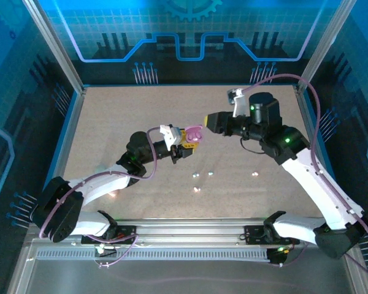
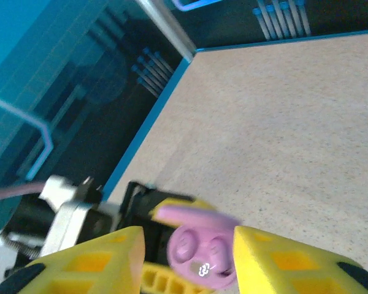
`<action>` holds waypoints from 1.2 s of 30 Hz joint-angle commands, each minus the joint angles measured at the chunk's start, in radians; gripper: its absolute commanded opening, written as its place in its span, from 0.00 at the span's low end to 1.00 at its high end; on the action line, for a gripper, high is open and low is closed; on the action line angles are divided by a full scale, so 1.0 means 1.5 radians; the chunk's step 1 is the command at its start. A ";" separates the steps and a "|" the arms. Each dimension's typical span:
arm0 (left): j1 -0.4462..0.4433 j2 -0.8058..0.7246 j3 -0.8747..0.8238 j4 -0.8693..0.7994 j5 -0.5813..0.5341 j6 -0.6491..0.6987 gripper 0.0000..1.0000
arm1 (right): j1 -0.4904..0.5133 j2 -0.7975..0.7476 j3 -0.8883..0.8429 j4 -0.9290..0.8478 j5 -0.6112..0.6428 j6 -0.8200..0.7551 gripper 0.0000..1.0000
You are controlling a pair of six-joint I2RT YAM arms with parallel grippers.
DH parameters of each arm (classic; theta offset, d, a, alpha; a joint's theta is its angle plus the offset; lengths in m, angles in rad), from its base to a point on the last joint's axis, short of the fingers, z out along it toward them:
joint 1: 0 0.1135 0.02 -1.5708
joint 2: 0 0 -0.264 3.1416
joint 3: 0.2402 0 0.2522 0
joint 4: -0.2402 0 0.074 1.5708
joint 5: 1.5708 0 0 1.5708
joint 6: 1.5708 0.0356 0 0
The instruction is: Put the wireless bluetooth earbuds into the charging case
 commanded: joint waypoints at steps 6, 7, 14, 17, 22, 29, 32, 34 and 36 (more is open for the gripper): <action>-0.008 -0.031 0.025 -0.028 0.053 0.025 0.25 | -0.033 0.151 0.103 -0.086 -0.149 0.008 0.50; -0.008 -0.031 0.027 -0.029 0.054 0.024 0.26 | -0.032 0.162 0.109 -0.094 -0.160 0.003 0.50; -0.009 -0.033 0.029 -0.029 0.044 0.021 0.25 | -0.029 0.179 0.092 -0.100 -0.197 -0.012 0.51; -0.009 -0.031 0.029 -0.028 0.042 0.021 0.26 | -0.031 0.169 0.075 -0.099 -0.207 -0.015 0.51; -0.009 -0.028 0.034 -0.022 0.043 0.014 0.25 | -0.045 0.143 0.027 -0.065 -0.267 -0.003 0.51; -0.009 -0.028 0.040 -0.020 0.051 0.005 0.25 | -0.071 0.107 -0.052 -0.010 -0.334 0.026 0.52; -0.009 -0.028 0.041 -0.016 0.057 -0.001 0.26 | -0.090 0.094 -0.100 0.060 -0.392 0.069 0.52; -0.009 -0.028 0.041 -0.015 0.059 -0.005 0.25 | -0.098 0.093 -0.118 0.097 -0.431 0.084 0.51; -0.009 -0.028 0.040 -0.006 0.059 -0.011 0.26 | -0.100 0.098 -0.132 0.130 -0.483 0.101 0.51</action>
